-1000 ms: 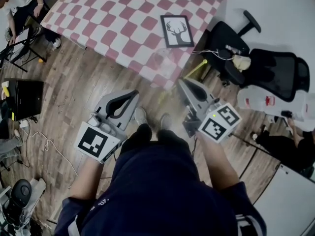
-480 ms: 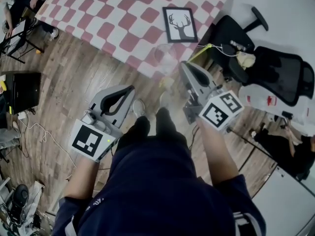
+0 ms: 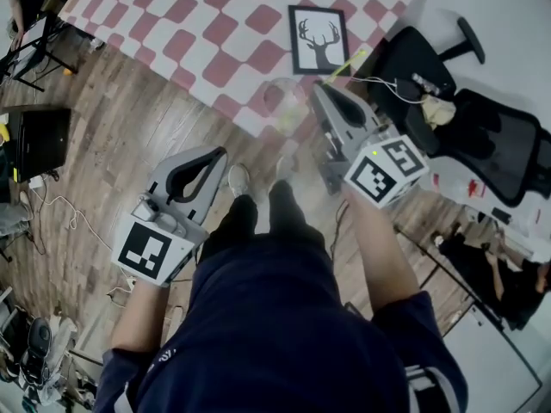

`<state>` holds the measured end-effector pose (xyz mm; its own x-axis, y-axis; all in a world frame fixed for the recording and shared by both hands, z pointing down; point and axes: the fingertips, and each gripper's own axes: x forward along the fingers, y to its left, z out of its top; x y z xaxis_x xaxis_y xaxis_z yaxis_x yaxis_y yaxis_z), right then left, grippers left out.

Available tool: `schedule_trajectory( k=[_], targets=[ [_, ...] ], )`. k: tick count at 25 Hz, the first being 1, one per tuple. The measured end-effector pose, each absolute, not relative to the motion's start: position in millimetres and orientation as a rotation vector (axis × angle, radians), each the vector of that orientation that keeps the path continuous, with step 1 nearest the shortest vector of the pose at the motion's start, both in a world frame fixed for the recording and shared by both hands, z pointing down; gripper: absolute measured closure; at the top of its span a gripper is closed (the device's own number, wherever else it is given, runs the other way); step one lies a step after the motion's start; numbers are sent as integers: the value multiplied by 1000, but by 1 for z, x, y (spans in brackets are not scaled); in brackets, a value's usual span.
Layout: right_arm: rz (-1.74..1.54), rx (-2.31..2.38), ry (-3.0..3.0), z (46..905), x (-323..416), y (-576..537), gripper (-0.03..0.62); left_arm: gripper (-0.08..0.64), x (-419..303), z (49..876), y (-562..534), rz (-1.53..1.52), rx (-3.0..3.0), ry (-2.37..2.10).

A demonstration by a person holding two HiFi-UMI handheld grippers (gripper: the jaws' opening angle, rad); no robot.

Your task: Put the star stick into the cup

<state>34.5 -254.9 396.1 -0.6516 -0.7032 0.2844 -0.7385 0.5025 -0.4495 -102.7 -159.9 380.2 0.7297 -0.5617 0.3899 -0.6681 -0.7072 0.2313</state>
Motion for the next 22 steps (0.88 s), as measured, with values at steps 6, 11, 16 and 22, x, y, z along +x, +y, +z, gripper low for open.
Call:
schedule_trajectory(
  k=[6,11,16,22],
  targets=[
    [848,1238,-2652,418,38,-277,574,531,-99,391,-166,438,2522,-996],
    [879,1208,-2618,446,38,-283,574,531,-93,399,-173,434,2500,-1014],
    [913,1200,-2573,474,41,-281,573,531,-86,410,-171,469,2480,-993],
    [962,1228,-2535,495,48,-278,572,531,-78,417,-173,488,2470,-973]
  ],
)
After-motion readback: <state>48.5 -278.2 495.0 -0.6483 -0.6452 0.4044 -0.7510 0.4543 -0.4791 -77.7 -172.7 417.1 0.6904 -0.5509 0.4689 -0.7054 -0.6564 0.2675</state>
